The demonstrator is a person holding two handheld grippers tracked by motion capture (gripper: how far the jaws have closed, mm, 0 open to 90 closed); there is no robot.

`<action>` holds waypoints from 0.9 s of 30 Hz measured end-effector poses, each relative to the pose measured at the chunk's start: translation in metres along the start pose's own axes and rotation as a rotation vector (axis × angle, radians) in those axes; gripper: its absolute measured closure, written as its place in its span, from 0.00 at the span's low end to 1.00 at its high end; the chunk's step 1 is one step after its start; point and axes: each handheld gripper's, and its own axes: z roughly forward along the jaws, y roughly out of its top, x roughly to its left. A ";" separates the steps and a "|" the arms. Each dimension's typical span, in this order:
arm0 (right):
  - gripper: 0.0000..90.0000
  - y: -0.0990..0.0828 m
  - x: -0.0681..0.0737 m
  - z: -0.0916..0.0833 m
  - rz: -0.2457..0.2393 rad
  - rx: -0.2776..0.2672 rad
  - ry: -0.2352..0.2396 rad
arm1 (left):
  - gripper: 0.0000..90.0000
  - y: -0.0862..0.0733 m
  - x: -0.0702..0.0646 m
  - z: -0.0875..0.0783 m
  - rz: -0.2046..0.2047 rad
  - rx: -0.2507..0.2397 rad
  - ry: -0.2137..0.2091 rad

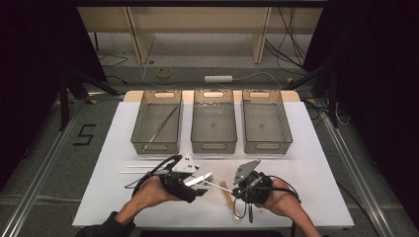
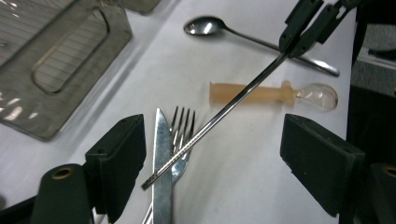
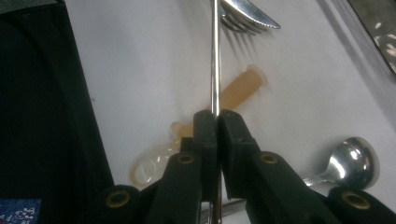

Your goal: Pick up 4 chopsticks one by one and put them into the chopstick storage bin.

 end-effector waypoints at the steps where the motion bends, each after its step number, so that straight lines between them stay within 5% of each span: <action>1: 0.96 0.001 0.001 0.000 0.000 -0.001 0.001 | 0.25 0.000 0.000 0.001 0.017 0.014 0.003; 12: 0.96 0.012 0.010 -0.001 -0.056 -0.013 0.045 | 0.44 0.001 -0.008 0.006 0.087 0.090 0.017; 27: 0.96 0.015 0.014 -0.003 -0.094 -0.012 0.067 | 0.72 0.003 -0.015 0.008 0.169 0.158 -0.019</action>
